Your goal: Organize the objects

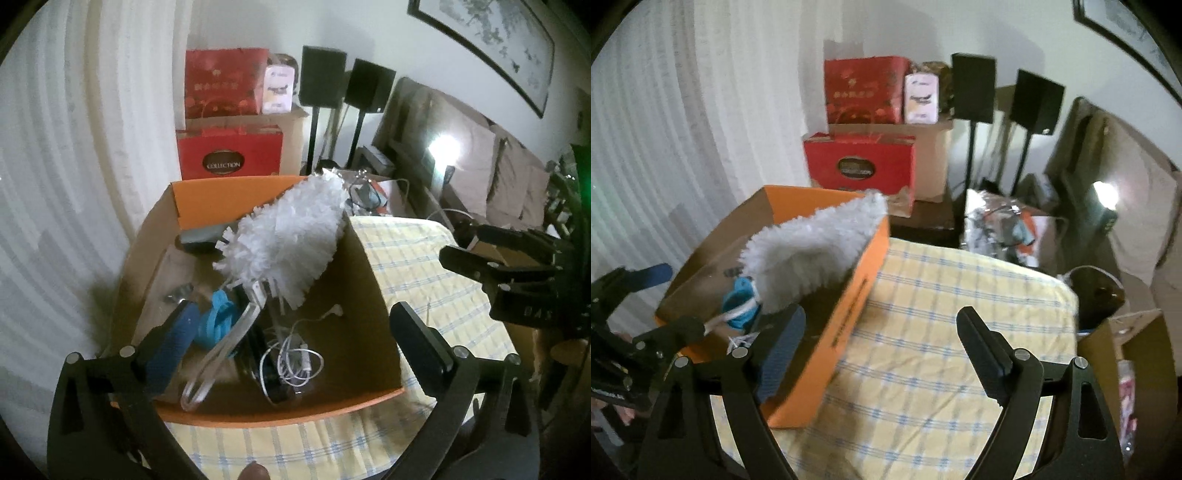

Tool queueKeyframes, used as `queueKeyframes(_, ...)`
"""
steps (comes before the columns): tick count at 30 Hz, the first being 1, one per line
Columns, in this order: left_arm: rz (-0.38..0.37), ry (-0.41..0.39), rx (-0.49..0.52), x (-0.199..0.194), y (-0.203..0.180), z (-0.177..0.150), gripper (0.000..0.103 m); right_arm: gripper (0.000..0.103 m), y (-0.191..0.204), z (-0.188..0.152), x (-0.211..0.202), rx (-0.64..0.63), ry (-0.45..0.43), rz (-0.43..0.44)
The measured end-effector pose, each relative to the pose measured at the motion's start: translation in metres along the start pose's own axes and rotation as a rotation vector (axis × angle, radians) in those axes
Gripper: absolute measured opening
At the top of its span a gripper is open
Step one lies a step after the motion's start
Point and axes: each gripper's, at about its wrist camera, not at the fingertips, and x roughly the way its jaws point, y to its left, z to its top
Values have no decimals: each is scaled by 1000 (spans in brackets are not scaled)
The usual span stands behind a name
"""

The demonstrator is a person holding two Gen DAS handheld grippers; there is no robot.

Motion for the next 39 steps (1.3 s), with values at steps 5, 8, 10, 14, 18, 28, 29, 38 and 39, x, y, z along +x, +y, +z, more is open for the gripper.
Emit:
queueKeyframes(5, 28, -17, -13, -6, -11, -5, 103, 87, -4, -13, -16, 6, -35, -45)
queueKeyframes(8, 79, -25, 8, -10, -21, -9, 103, 90, -6, -21, -24, 10, -52, -59)
queueKeyframes(10, 106, -30, 14, -13, -26, -12, 103, 91, -7, -27, -29, 18, -61, -60)
queueKeyframes(14, 81, -48, -9, -21, -31, -19, 103, 91, -11, -40, -38, 31, -96, -86)
queueKeyframes(18, 98, -53, -23, -25, -36, -25, 103, 94, -14, -53, -44, 44, -96, -96)
queueKeyframes(28, 139, -26, -43, -25, -40, -49, 103, 103, -14, -85, -59, 62, -100, -109)
queueKeyframes(29, 129, -25, -51, -26, -39, -52, 103, 103, -14, -87, -58, 65, -97, -111)
queueKeyframes(38, 167, -29, -33, -35, -45, -65, 103, 103, -14, -107, -62, 98, -68, -83)
queueKeyframes(39, 170, -30, -30, -37, -46, -65, 103, 103, -13, -109, -63, 100, -65, -78)
